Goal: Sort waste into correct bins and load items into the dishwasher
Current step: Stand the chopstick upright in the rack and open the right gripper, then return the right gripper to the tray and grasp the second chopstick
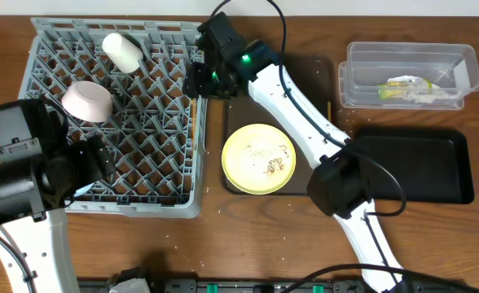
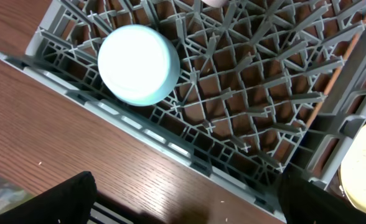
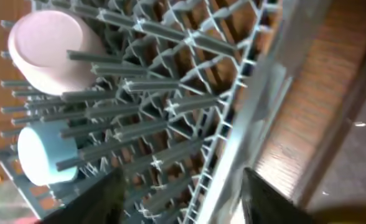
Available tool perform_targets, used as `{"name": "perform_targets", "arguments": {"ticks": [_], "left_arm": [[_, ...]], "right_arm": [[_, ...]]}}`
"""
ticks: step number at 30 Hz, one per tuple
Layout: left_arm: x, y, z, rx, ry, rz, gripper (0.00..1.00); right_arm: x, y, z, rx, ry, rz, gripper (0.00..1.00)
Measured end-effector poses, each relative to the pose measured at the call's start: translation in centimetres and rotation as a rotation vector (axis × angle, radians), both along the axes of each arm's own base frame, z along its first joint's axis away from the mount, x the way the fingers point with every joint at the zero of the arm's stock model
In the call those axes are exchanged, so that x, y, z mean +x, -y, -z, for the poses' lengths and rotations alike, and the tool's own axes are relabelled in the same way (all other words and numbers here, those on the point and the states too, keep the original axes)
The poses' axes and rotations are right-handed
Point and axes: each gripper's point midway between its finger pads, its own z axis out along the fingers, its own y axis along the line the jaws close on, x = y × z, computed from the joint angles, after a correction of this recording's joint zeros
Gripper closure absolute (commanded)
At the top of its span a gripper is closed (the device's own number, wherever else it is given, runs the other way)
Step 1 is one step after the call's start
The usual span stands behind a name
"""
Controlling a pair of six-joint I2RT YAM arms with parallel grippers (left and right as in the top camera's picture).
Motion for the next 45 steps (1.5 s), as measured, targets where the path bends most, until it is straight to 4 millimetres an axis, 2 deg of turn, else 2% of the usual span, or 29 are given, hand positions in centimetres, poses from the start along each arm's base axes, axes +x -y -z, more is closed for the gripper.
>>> {"name": "perform_targets", "arguments": {"ticks": [3,5,8,13,14,17,20,23,27,31,36,41,45], "left_arm": [[0.0,0.0,0.0,0.0,0.0,0.0,0.06],[0.0,0.0,0.0,0.0,0.0,0.001,0.06],[0.0,0.0,0.0,0.0,0.0,0.001,0.06],[0.0,0.0,0.0,0.0,0.0,0.0,0.06],[0.0,0.0,0.0,0.0,0.0,0.0,0.06],[0.0,0.0,0.0,0.0,0.0,0.0,0.06],[0.0,0.0,0.0,0.0,0.0,0.0,0.06],[0.0,0.0,0.0,0.0,0.0,0.0,0.06],[0.0,0.0,0.0,0.0,0.0,0.0,0.06],[0.0,0.0,0.0,0.0,0.0,0.0,0.06],[0.0,0.0,0.0,0.0,0.0,0.0,0.06],[0.0,0.0,0.0,0.0,0.0,0.0,0.06],[0.0,0.0,0.0,0.0,0.0,0.0,0.06]], "right_arm": [[0.3,2.4,0.1,-0.05,-0.026,0.022,0.32],[0.7,5.3,-0.2,-0.101,-0.045,0.059,0.32],[2.0,11.7,-1.5,-0.198,-0.052,0.148,0.37],[2.7,23.7,-3.5,-0.378,-0.093,0.325,0.57],[2.7,25.5,-3.5,-0.407,-0.102,0.354,0.58],[2.5,28.8,-2.2,-0.475,-0.15,0.393,0.58],[1.3,30.3,0.9,-0.537,-0.235,0.388,0.61],[-0.2,30.7,4.3,-0.578,-0.309,0.358,0.66],[-1.8,31.0,7.5,-0.605,-0.379,0.335,0.68],[-2.6,31.1,8.8,-0.619,-0.409,0.325,0.65],[-2.7,31.9,10.2,-0.662,-0.396,0.321,0.62],[-3.4,32.2,12.6,-0.68,-0.395,0.29,0.66],[-3.7,31.6,14.0,-0.647,-0.395,0.258,0.67]]}}
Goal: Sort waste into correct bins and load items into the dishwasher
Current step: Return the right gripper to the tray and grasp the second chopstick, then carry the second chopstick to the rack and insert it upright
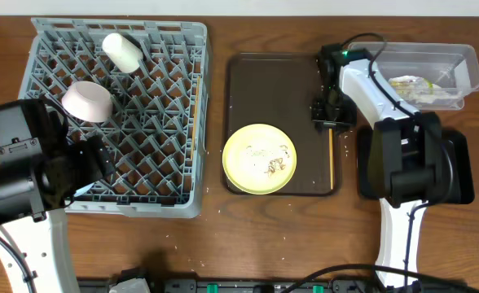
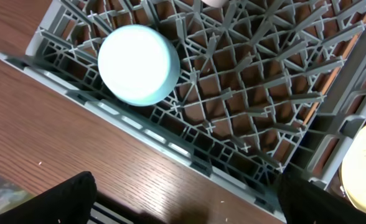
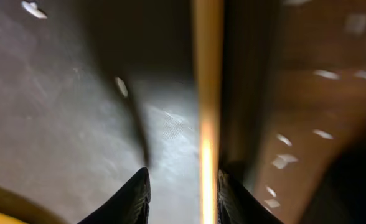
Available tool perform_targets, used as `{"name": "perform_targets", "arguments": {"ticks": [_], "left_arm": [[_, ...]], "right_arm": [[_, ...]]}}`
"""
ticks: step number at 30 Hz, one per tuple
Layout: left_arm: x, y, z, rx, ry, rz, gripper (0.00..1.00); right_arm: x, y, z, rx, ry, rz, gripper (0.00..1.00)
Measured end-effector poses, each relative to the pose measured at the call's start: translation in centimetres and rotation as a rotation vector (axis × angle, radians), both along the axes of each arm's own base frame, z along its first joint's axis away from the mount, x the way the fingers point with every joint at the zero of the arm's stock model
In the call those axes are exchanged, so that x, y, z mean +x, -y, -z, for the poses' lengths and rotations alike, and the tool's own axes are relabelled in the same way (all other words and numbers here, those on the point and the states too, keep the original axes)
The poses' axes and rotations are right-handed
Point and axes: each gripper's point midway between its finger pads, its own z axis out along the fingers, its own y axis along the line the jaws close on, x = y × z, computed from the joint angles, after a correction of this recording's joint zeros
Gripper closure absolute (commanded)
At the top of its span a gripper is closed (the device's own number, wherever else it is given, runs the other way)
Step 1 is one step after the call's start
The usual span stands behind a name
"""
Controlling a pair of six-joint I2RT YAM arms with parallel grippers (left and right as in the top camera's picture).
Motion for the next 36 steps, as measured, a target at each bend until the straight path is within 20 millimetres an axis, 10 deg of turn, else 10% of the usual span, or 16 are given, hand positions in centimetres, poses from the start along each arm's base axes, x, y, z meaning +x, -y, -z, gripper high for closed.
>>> {"name": "perform_targets", "arguments": {"ticks": [7,11,23,33,36], "left_arm": [[0.0,0.0,0.0,-0.001,0.0,0.0,0.06],[0.0,0.0,0.0,0.0,0.0,0.0,0.06],[0.0,0.0,0.0,-0.001,-0.001,0.001,0.06],[0.0,0.0,0.0,0.0,-0.001,0.0,0.06],[0.0,0.0,0.0,0.0,0.0,0.0,0.06]], "right_arm": [[-0.3,-0.4,0.5,0.025,-0.008,-0.015,0.74],[-0.1,-0.4,0.6,0.03,0.021,-0.025,0.99],[0.0,-3.6,-0.7,0.209,-0.012,0.01,0.99],[11.8,-13.4,-16.1,0.685,0.454,-0.004,0.99],[12.6,-17.5,-18.5,0.787,0.526,-0.028,0.99]]}}
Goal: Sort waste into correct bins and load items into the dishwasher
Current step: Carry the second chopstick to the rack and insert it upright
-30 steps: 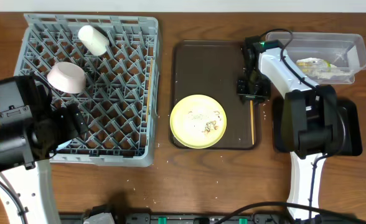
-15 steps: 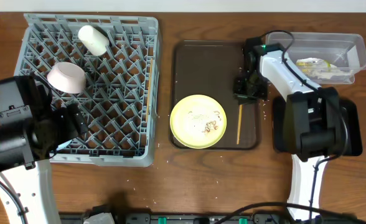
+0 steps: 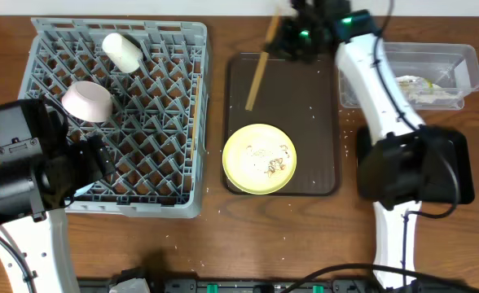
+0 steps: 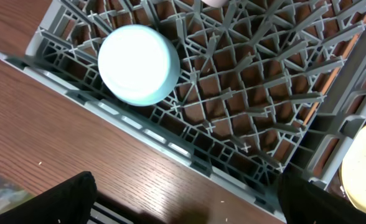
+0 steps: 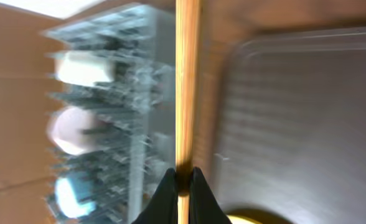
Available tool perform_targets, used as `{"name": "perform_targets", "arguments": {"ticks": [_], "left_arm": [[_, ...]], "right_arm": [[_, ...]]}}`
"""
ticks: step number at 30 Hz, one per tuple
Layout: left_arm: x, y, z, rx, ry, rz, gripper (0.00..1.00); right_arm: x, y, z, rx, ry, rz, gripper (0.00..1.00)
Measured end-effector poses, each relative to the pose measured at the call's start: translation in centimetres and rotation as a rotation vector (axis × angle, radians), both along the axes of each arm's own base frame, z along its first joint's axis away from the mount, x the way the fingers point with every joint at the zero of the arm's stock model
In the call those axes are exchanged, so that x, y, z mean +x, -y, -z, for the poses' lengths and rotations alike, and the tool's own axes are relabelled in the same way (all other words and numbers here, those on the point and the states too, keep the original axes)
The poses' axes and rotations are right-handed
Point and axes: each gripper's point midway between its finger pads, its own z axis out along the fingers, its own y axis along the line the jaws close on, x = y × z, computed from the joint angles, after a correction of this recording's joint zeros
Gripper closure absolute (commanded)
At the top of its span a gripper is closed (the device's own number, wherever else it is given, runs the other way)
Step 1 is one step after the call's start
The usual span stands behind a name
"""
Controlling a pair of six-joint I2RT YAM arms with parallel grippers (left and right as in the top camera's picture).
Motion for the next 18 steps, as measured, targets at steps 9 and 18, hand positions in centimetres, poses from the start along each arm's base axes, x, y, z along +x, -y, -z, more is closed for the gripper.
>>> {"name": "perform_targets", "arguments": {"ticks": [9,18], "left_arm": [[0.0,0.0,0.0,0.0,0.0,0.0,0.06],[0.0,0.0,0.0,0.0,0.0,0.001,0.06]], "right_arm": [[-6.8,-13.5,-0.3,-0.031,0.059,-0.135,0.96],[-10.7,-15.9,2.3,-0.243,0.082,-0.099,0.32]]}}
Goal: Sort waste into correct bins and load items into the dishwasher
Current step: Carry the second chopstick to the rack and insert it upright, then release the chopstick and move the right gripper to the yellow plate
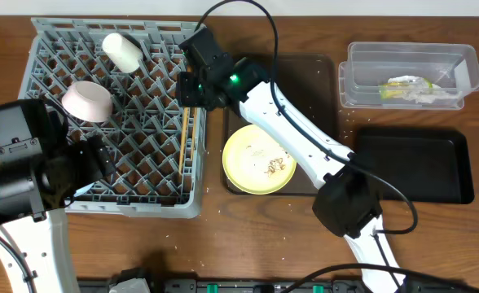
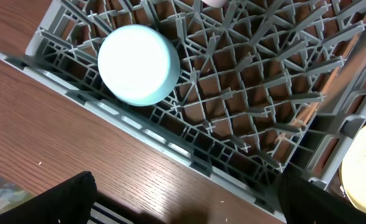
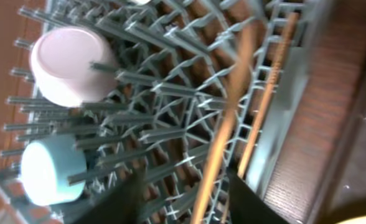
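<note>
My right gripper (image 1: 192, 91) hangs over the right side of the grey dish rack (image 1: 134, 205) and is open (image 3: 186, 180). A wooden chopstick (image 1: 186, 140) lies in the rack below it. In the right wrist view that chopstick (image 3: 223, 137) is blurred and sits loose between the spread fingers. A second chopstick (image 3: 267, 99) rests along the rack's side wall. The rack also holds a pink bowl (image 1: 87, 100), a white cup (image 1: 122, 51) and a light blue cup (image 2: 138, 64). My left gripper (image 2: 186, 205) is open over the wood by the rack's near left side.
A yellow plate (image 1: 259, 158) with food scraps sits on the brown tray (image 1: 305, 81) right of the rack. A clear bin (image 1: 362, 89) holding a wrapper stands at the back right. In front of that bin is a black tray (image 1: 415, 163).
My right gripper was shut on a chopstick held above the tray's far edge. It is now over the rack's right side, open, and the chopstick lies in the rack. The left arm has not moved.
First my right gripper stood open over the rack's right edge. Then it was down at the tray's right rim around a chopstick. After that it held the chopstick above the tray, and now the chopstick is in the rack with the gripper open.
</note>
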Available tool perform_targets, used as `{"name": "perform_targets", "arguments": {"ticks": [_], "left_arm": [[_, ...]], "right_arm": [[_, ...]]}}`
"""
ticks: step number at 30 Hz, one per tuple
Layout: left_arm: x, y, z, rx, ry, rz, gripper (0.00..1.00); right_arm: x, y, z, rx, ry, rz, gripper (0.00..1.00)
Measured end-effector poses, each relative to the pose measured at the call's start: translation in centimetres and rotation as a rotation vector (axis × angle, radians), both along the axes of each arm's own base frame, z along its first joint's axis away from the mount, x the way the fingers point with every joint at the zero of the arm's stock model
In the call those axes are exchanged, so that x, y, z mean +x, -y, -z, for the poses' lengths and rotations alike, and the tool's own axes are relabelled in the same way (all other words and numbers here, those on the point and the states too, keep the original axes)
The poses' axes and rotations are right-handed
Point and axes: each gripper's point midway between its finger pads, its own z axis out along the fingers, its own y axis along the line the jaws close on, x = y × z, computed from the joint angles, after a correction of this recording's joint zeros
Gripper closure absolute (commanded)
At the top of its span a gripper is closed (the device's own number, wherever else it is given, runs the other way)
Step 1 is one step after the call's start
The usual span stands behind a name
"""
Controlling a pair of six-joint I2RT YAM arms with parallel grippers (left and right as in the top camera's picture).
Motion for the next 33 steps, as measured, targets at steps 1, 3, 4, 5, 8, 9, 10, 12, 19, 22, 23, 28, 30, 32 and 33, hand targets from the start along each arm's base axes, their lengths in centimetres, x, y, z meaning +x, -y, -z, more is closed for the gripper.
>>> {"name": "perform_targets", "arguments": {"ticks": [1,3,4,5,8,9,10,12,19,22,23,28,30,32,33], "left_arm": [[0.0,0.0,0.0,0.0,0.0,-0.001,0.06],[0.0,0.0,0.0,0.0,0.0,-0.001,0.06],[0.0,0.0,0.0,0.0,0.0,0.0,0.06],[0.0,0.0,0.0,0.0,0.0,0.0,0.06],[0.0,0.0,0.0,0.0,0.0,0.0,0.06],[0.0,0.0,0.0,0.0,0.0,0.0,0.06],[0.0,0.0,0.0,0.0,0.0,0.0,0.06],[0.0,0.0,0.0,0.0,0.0,0.0,0.06],[0.0,0.0,0.0,0.0,0.0,0.0,0.06],[0.0,0.0,0.0,0.0,0.0,0.0,0.06],[0.0,0.0,0.0,0.0,0.0,-0.001,0.06],[0.0,0.0,0.0,0.0,0.0,0.0,0.06],[0.0,0.0,0.0,0.0,0.0,0.0,0.06],[0.0,0.0,0.0,0.0,0.0,-0.001,0.06],[0.0,0.0,0.0,0.0,0.0,0.0,0.06]], "right_arm": [[0.2,0.3,0.1,-0.012,0.002,0.014,0.3],[0.4,0.9,0.4,-0.034,0.003,0.024,0.28],[0.4,1.2,0.5,-0.044,-0.002,0.027,0.28],[0.4,1.4,0.7,-0.05,-0.008,0.025,0.28],[0.6,2.3,0.8,-0.058,-0.019,0.015,0.28],[0.8,2.8,0.7,-0.065,-0.018,0.014,0.28],[0.9,3.4,0.6,-0.073,-0.021,0.015,0.28],[1.2,5.2,0.1,-0.101,-0.024,0.027,0.28],[1.2,14.9,-2.1,-0.28,-0.069,0.107,0.35],[0.4,18.2,-0.8,-0.371,-0.137,0.096,0.44],[0.0,19.0,0.0,-0.4,-0.165,0.084,0.48],[-1.6,21.0,4.4,-0.466,-0.29,0.008,0.53],[-2.3,21.3,6.3,-0.481,-0.337,-0.018,0.48],[-3.0,21.5,7.9,-0.494,-0.372,-0.04,0.47],[-3.2,21.6,8.4,-0.497,-0.381,-0.048,0.47]]}}
